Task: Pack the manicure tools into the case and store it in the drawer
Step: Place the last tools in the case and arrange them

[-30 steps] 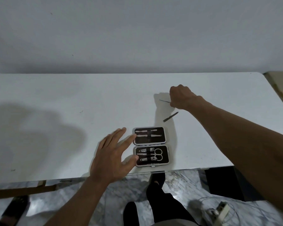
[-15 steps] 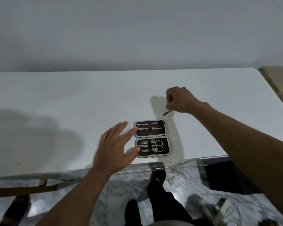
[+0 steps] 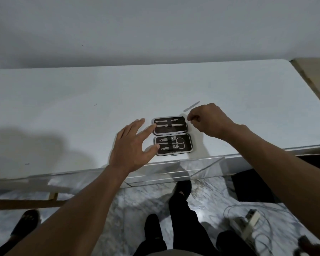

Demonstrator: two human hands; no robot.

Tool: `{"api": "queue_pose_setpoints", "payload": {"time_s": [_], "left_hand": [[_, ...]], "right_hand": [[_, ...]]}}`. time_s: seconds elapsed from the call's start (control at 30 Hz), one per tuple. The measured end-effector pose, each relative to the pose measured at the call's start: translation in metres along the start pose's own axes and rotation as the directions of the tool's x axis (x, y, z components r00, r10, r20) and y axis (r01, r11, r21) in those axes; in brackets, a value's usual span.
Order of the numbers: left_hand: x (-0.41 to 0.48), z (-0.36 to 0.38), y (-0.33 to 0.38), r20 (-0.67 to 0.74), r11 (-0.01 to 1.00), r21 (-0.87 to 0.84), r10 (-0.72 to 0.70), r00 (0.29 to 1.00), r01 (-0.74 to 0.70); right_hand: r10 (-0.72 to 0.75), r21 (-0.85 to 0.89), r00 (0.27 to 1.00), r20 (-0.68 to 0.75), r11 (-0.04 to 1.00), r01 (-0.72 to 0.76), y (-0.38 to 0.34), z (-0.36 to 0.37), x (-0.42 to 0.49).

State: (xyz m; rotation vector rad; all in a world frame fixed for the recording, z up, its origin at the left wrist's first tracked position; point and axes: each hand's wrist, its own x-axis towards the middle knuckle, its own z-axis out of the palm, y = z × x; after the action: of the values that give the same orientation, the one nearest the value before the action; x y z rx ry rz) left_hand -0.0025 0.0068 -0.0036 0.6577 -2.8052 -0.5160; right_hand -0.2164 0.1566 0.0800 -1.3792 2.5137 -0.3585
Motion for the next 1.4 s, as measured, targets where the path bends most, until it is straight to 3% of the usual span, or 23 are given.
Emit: {"api": "queue_pose_setpoints", "payload": {"time_s": [0.83, 1.4], "left_hand": [[0.0, -0.001, 0.002, -0.026, 1.0, -0.022, -0.004, 1.0, 0.004], [0.001, -0.002, 0.002, -0.017, 1.0, -0.024, -0.008, 1.0, 0.008]], "right_hand": [[-0.097, -0.163, 0.986, 0.135, 0.979, 0.119, -0.027, 0.016, 0.023], [-0.157, -0.18, 0.981, 0.113, 0.968, 0.176, -0.026, 0.024, 0.028]]}}
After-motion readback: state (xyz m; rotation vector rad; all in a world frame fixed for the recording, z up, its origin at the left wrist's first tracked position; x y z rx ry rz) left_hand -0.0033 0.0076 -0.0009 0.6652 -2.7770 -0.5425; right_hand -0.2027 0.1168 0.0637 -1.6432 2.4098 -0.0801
